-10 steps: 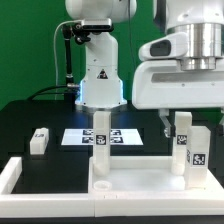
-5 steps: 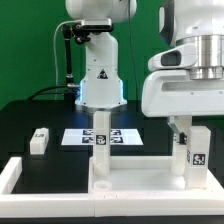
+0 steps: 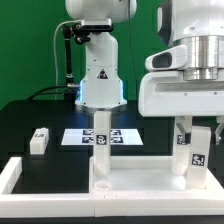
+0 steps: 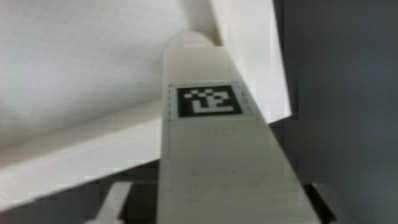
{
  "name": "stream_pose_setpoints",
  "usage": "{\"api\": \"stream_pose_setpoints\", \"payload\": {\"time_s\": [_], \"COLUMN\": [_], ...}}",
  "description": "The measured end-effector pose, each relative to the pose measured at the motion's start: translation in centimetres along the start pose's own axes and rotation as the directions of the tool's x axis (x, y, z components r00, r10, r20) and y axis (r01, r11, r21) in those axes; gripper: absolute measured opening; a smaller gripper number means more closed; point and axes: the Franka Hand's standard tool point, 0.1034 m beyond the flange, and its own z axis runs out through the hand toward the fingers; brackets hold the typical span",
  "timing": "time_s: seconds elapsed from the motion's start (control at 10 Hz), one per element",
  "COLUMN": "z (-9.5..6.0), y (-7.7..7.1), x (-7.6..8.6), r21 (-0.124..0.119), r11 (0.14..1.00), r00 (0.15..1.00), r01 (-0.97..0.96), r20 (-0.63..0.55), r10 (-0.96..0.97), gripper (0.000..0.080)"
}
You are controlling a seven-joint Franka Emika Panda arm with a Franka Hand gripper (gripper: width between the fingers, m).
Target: Assemble desk
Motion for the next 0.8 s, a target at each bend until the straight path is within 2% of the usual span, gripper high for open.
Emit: {"api": "stream_pose_setpoints", "payload": {"time_s": [0.2,0.3,0.4,0.6,0.8], "z": [0.0,-0.1,-0.2,-0.1,0.0], "y": [0.4,0.9,1.2,0.7,0.7], "x": [0.1,0.1,0.0,0.1,0.0], "r21": [-0.004,-0.023,-0.054,-0.079,-0.103], "r11": [0.989,0.955,0.909,0.774,0.598], "r00": [0.989,0.954,0.906,0.765,0.589], "r01": [-0.151,-0.296,-0.413,-0.628,-0.794], "r20": [0.005,0.037,0.08,0.118,0.109], "r10": [0.151,0.297,0.416,0.633,0.801], "gripper": [0.0295,0.0295,0.0295,0.0295,0.0297]}}
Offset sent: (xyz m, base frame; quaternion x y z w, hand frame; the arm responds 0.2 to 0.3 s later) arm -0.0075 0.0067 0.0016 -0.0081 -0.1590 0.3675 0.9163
